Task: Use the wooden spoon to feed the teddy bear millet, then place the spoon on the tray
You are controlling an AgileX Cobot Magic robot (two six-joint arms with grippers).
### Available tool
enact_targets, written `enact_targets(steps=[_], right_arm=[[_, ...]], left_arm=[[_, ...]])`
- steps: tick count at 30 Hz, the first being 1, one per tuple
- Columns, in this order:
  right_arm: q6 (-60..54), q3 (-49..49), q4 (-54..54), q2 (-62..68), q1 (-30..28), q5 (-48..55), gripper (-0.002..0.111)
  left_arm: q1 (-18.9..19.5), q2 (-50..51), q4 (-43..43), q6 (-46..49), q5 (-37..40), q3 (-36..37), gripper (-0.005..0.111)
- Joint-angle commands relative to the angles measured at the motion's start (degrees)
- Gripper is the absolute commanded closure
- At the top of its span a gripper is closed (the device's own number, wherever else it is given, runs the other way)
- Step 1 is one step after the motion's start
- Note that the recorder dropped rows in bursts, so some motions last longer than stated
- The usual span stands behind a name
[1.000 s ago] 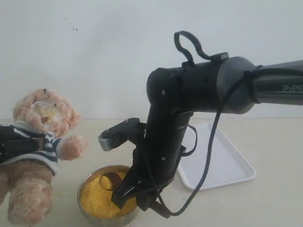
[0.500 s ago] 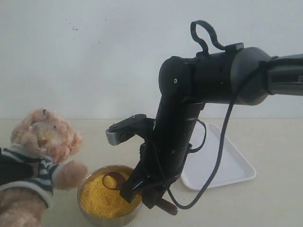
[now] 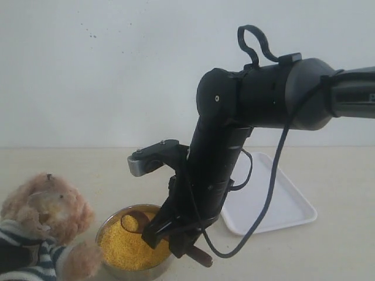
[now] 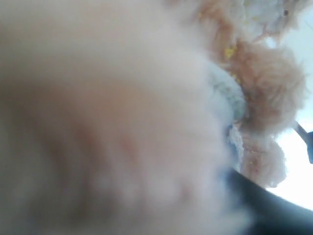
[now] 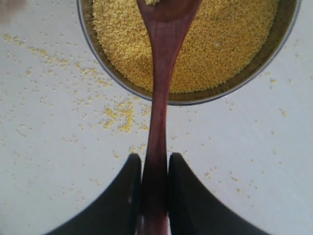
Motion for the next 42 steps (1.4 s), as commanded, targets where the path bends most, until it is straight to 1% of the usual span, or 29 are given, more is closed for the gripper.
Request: enact_targets(steps=[1, 5, 8, 13, 15, 22, 33, 36, 39, 42], right_arm=[[-0.39, -0.43, -0.21, -1.55, -0.18, -0.34, 0.109], [-0.52, -0.43, -0.84, -3.55, -0.18, 0.02, 0.109], [-0.6, -0.43, -0.95, -4.35, -0.18, 0.71, 0.109], [-0.85, 0.03, -1.51, -4.35, -0.18, 1.26, 0.109], [-0.85, 0.04, -1.51, -4.35, -0.18, 1.16, 0.109], [-0.58, 0.04, -1.19, -4.35, -0.18, 0.88, 0.109], [-0.58, 0.04, -0.7, -4.35, -0.18, 0.52, 0.109], [-0.58, 0.04, -0.24, -4.35, -0.18, 0.52, 0.109], [-0.68, 0.04, -0.45, -4.35, -0.18, 0.41, 0.109], [-0.82, 0.04, -0.8, -4.35, -0.18, 0.07, 0.109]], left_arm=[[0.08, -0.57, -0.61, -0.66, 3.55, 0.69, 0.103], [0.08, -0.57, -0.61, -0.66, 10.32, 0.69, 0.103], [0.08, -0.57, -0.61, -0.66, 13.01, 0.69, 0.103], [0.08, -0.57, 0.97, -0.66, 12.78, 0.69, 0.103], [0.08, -0.57, 2.45, -1.85, 11.86, 0.84, 0.103], [0.08, -0.57, 1.84, -3.45, 7.62, 3.05, 0.103], [0.08, -0.57, 0.32, -3.45, 7.62, 4.43, 0.103], [0.08, -0.57, 0.32, -4.07, 9.04, 4.58, 0.103], [0.08, -0.57, -0.74, -4.07, 9.85, 6.36, 0.103], [0.08, -0.57, -3.24, -4.07, 8.33, 9.44, 0.103]])
